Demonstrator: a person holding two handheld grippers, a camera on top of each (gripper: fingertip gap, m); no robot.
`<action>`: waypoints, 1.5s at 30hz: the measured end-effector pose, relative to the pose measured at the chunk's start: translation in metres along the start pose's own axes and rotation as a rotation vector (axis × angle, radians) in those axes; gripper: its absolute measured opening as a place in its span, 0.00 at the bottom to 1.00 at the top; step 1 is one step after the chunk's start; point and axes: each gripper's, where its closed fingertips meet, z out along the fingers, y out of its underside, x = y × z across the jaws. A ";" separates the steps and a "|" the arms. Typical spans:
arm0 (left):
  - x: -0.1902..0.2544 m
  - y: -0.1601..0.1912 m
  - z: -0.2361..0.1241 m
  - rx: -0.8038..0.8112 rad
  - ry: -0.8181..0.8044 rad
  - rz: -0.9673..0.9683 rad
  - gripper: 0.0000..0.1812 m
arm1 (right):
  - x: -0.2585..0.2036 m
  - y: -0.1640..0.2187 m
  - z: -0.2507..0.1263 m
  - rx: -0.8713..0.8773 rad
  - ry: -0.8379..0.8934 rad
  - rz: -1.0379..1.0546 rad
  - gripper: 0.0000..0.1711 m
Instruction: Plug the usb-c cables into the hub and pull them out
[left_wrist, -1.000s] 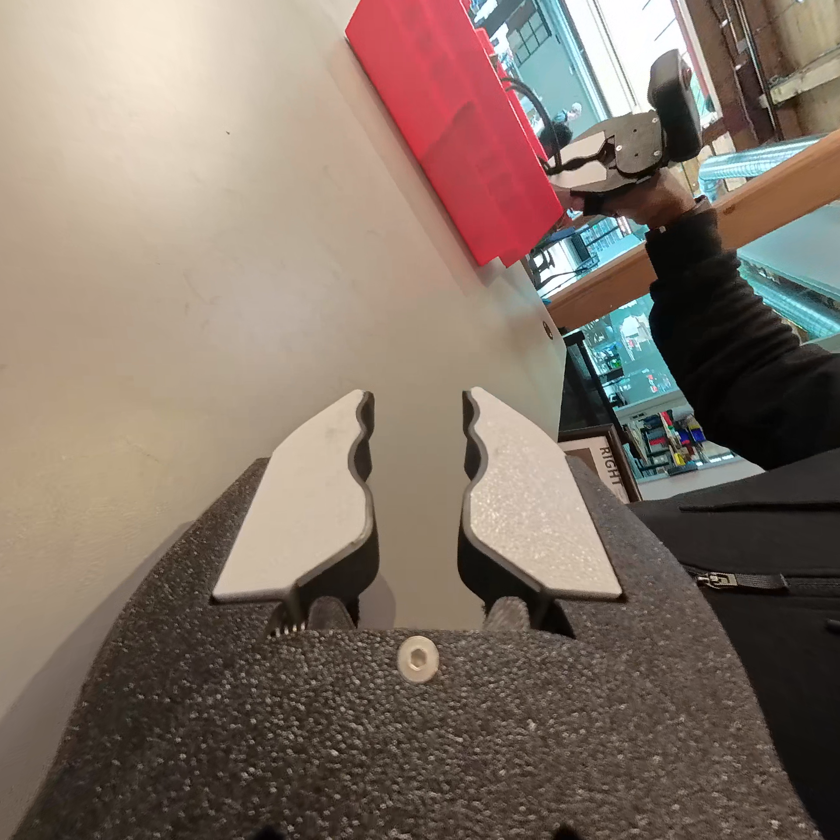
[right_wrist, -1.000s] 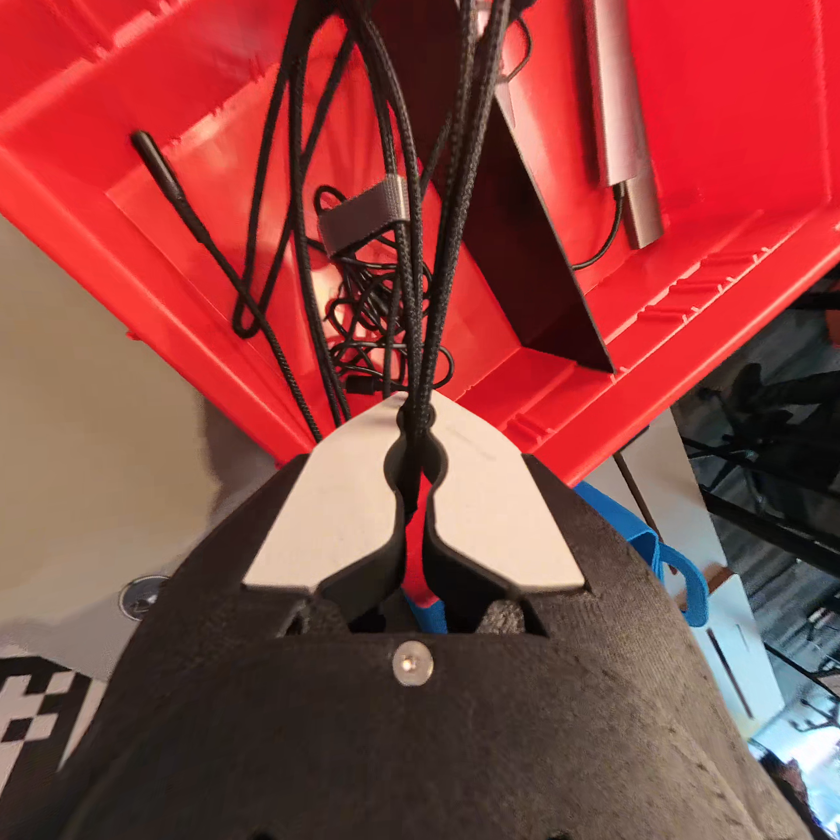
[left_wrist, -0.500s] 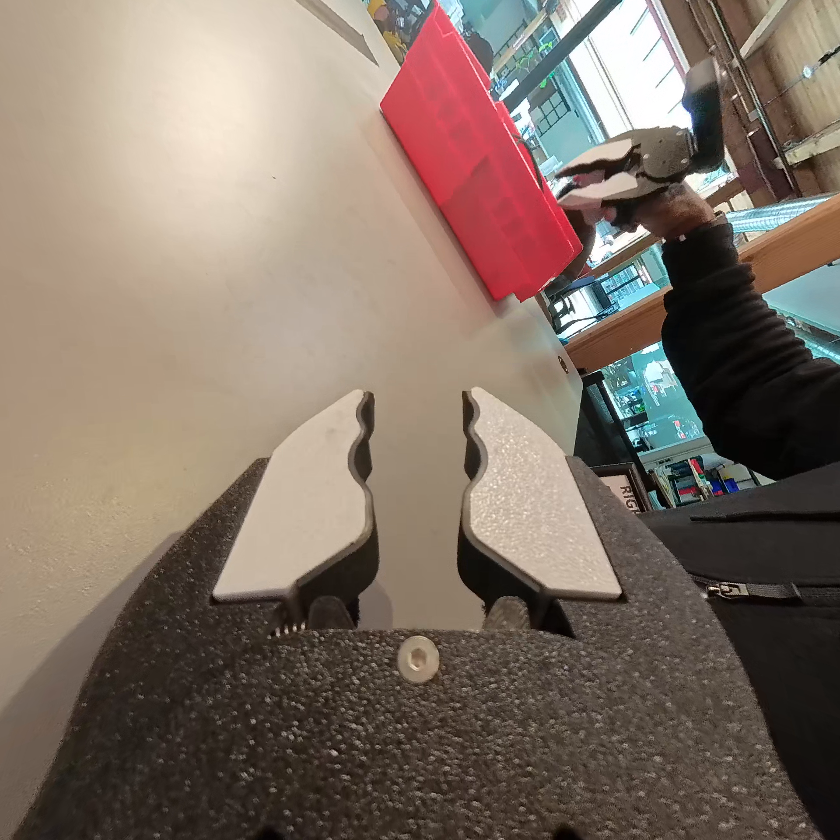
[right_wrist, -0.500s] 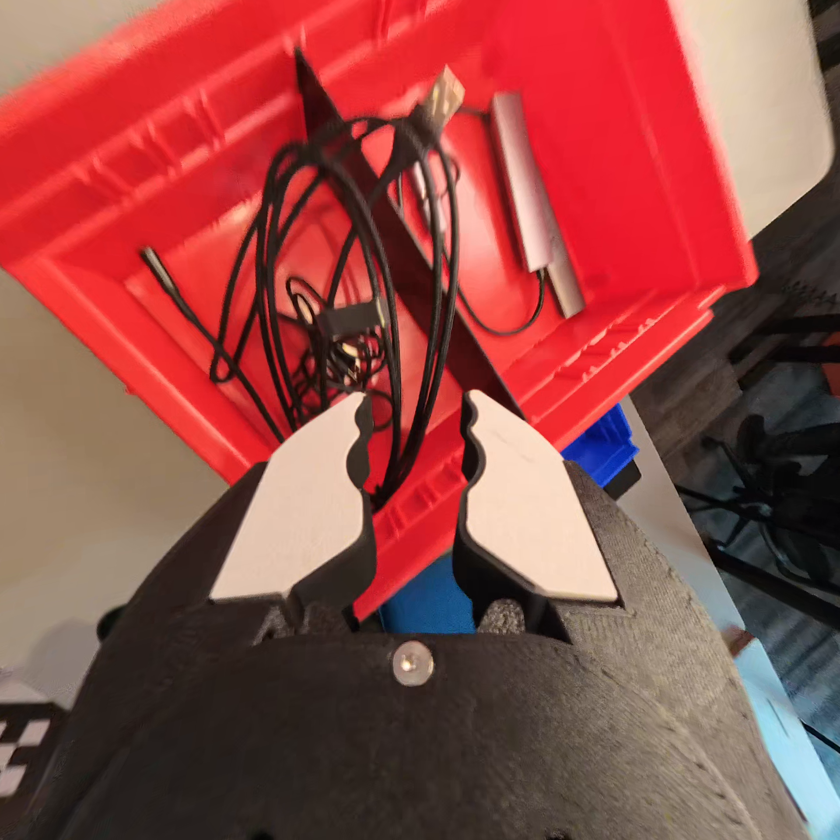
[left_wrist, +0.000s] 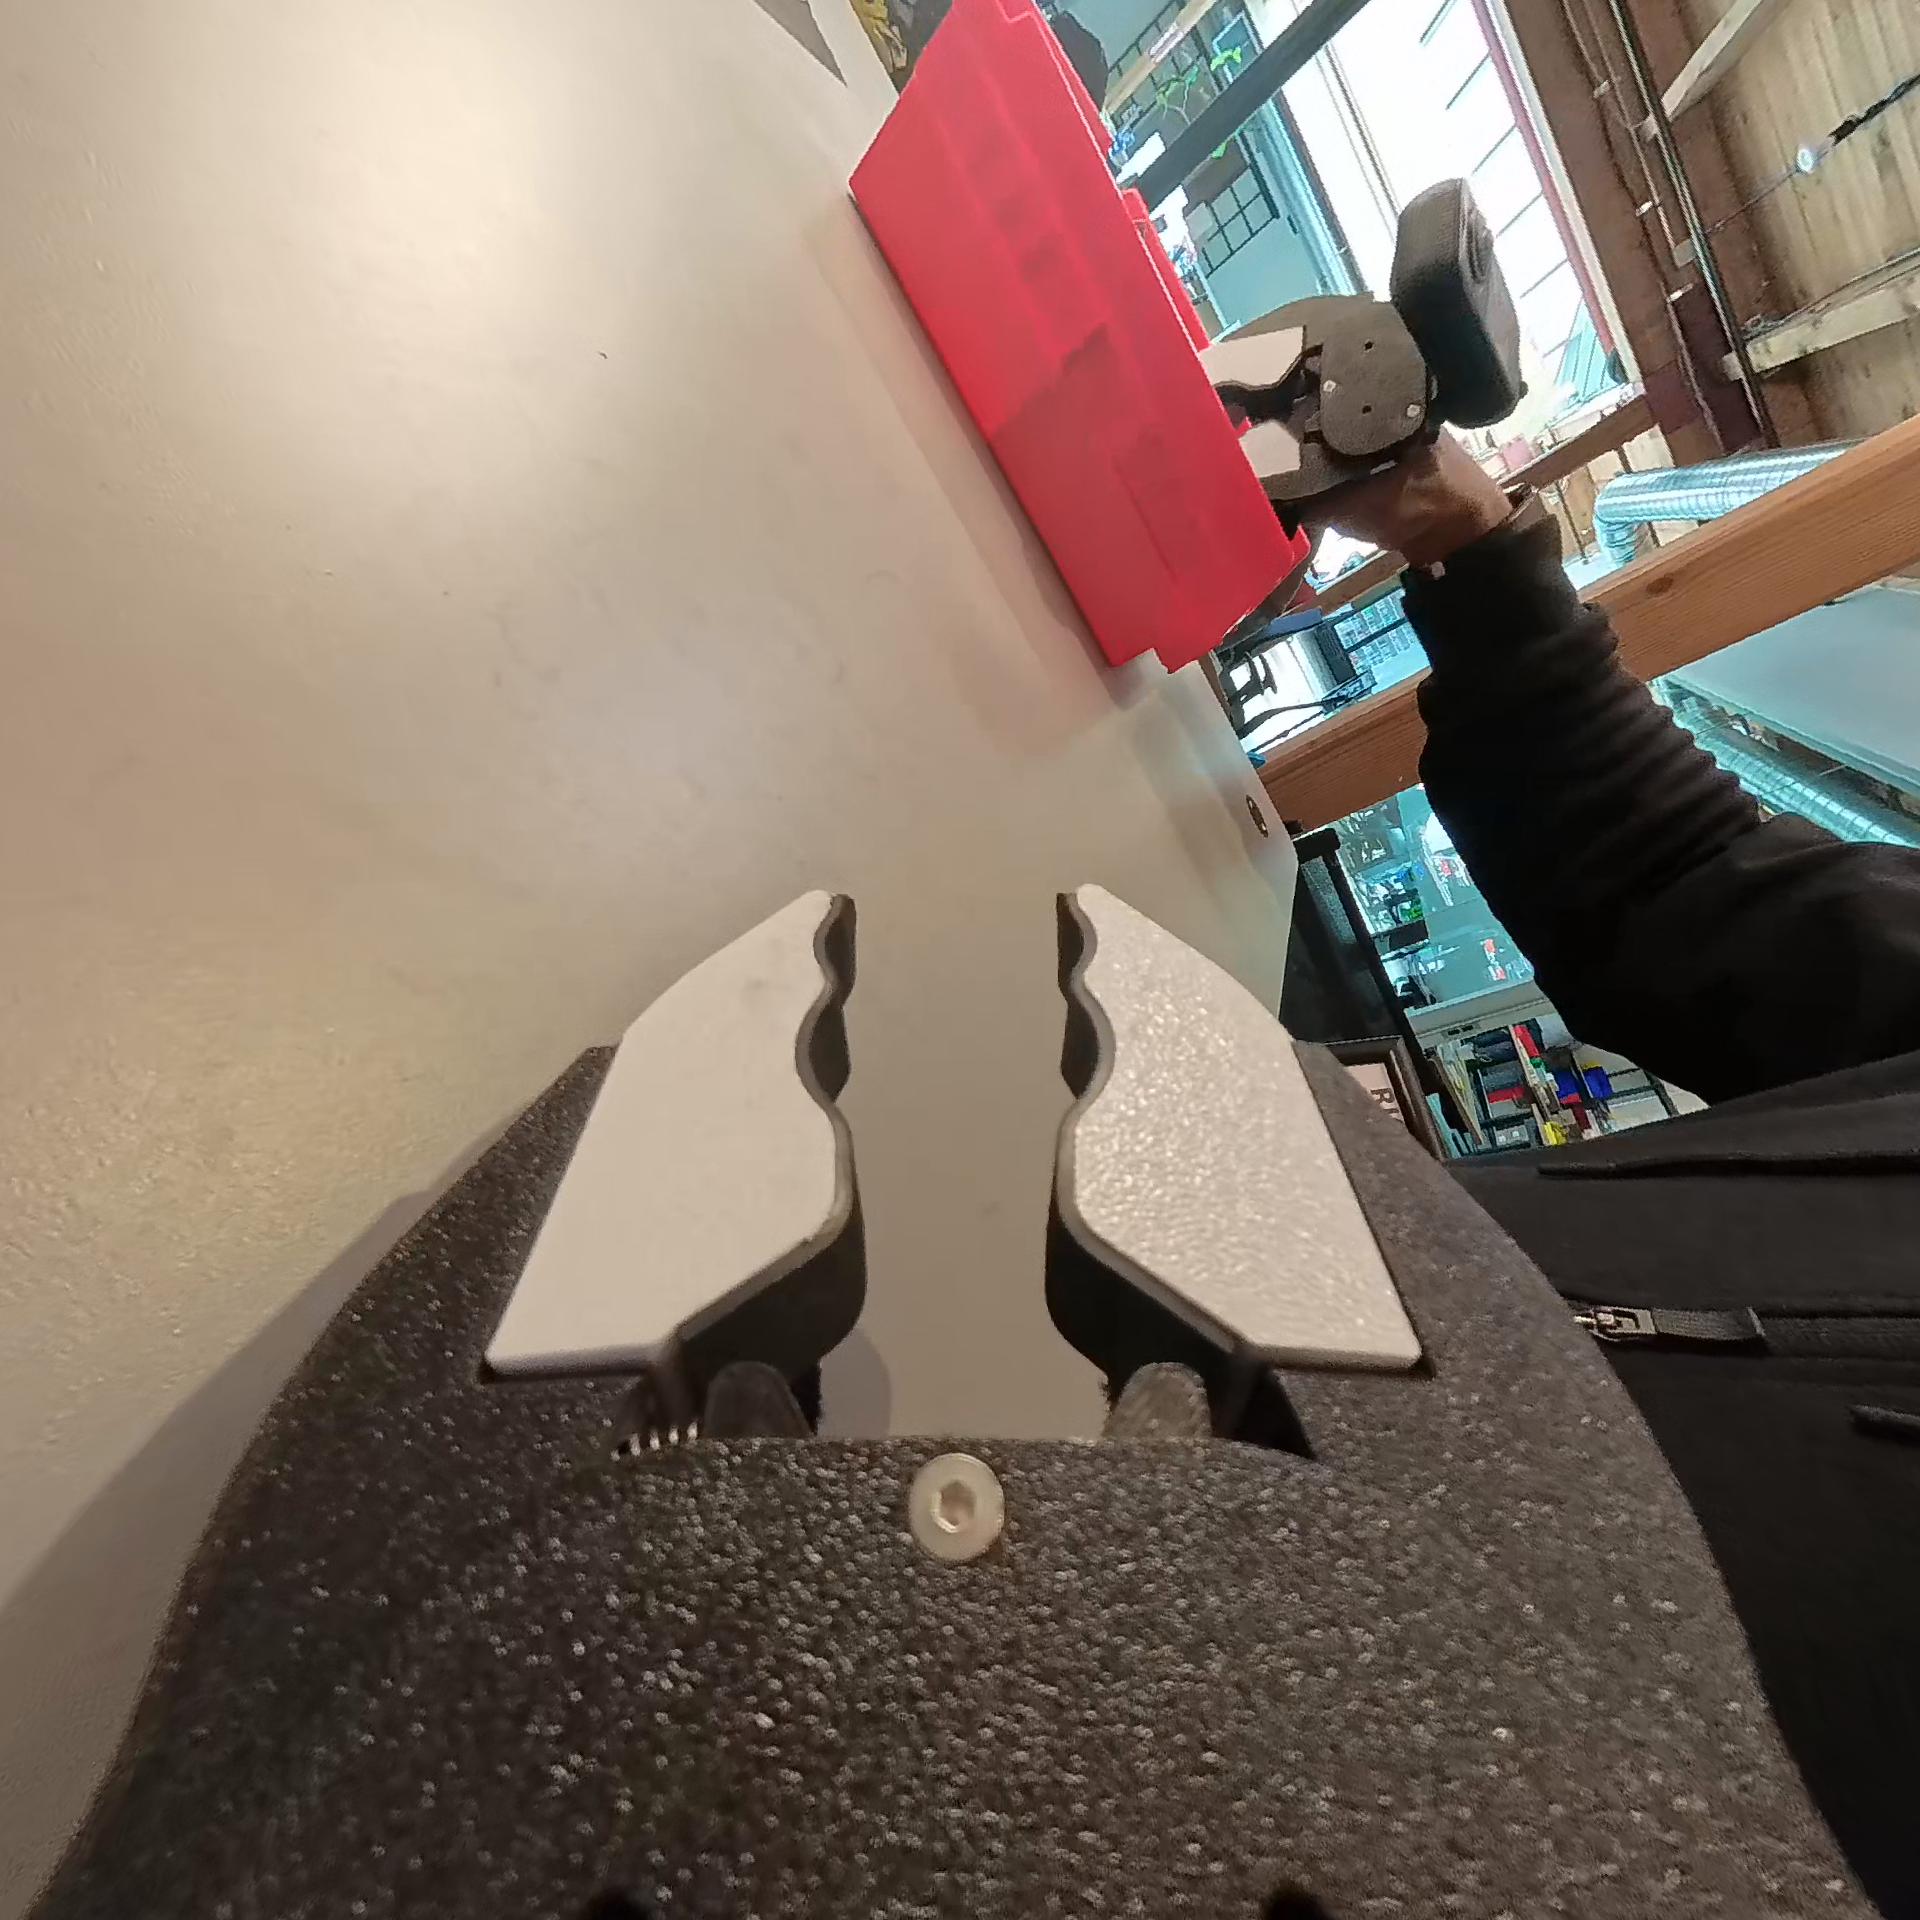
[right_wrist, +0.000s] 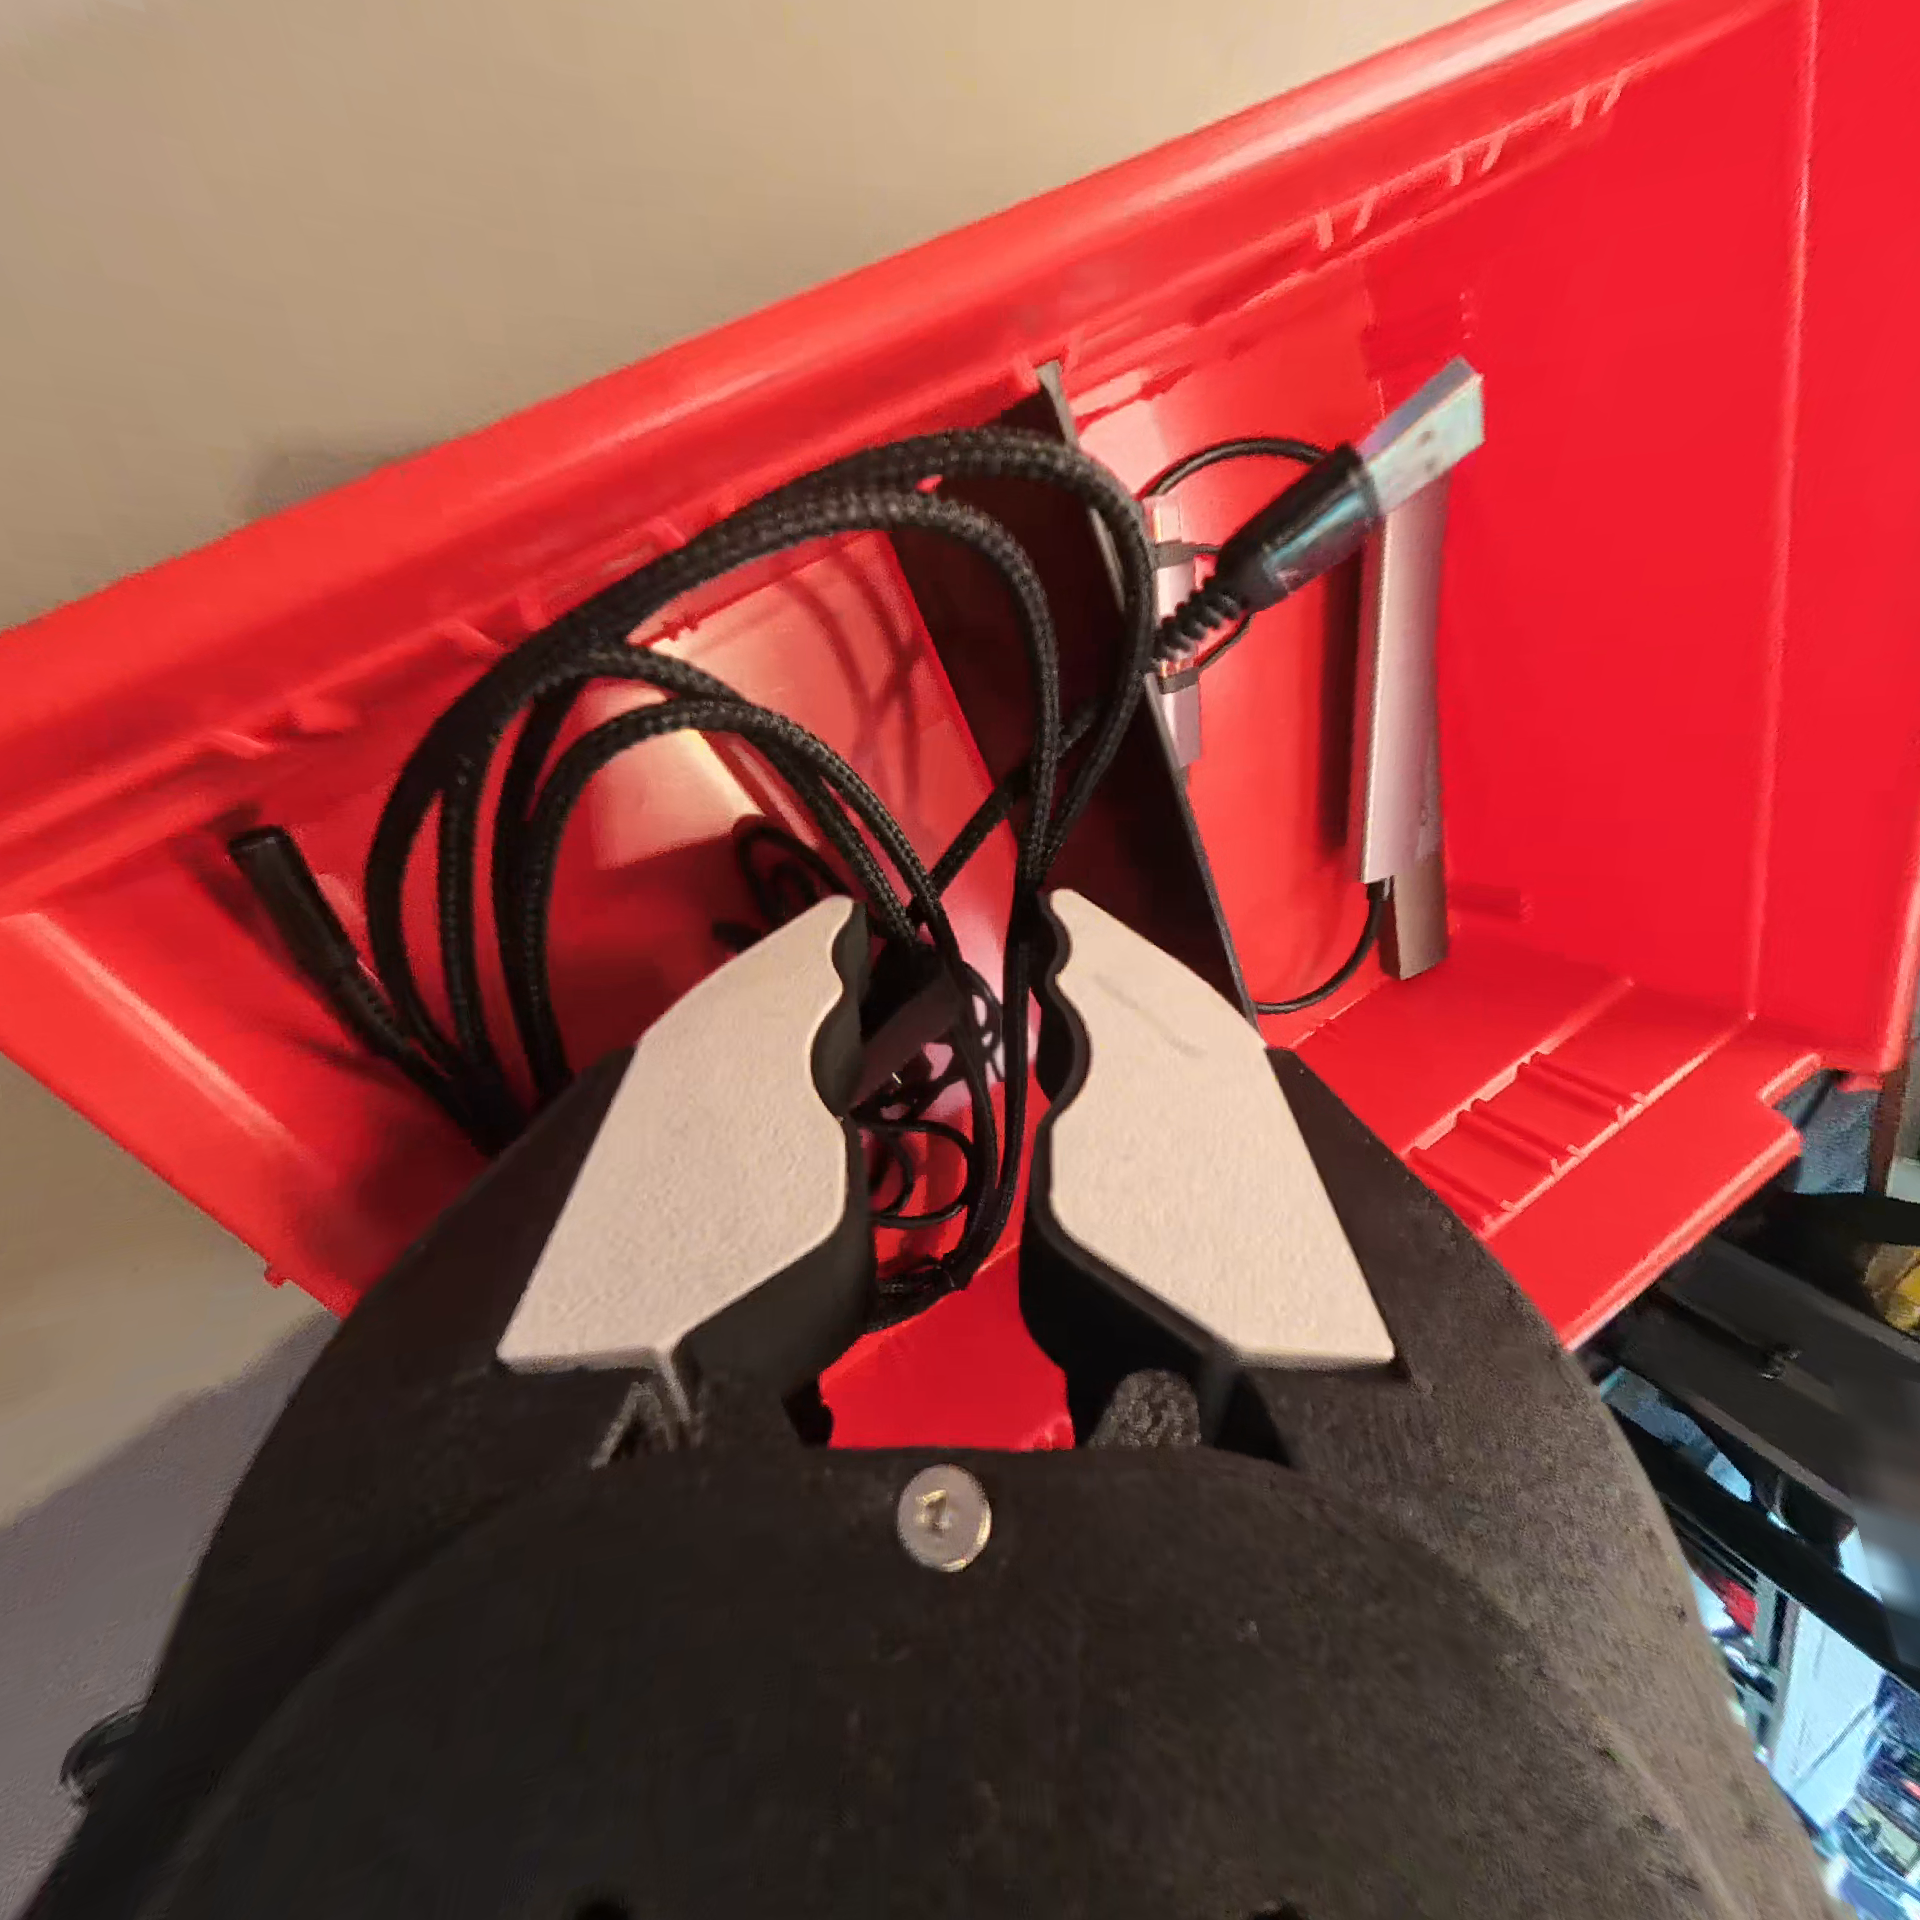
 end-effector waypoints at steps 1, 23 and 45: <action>0.001 0.000 0.000 0.000 0.004 0.001 0.21 | 0.005 0.001 -0.005 0.000 0.014 0.010 0.18; -0.088 -0.080 -0.325 0.364 -1.174 0.353 0.43 | -0.085 -0.031 -0.078 0.456 0.075 0.688 0.43; -0.135 -0.105 -0.327 0.115 -0.924 0.281 0.37 | -0.083 -0.056 -0.053 0.332 0.103 0.664 0.41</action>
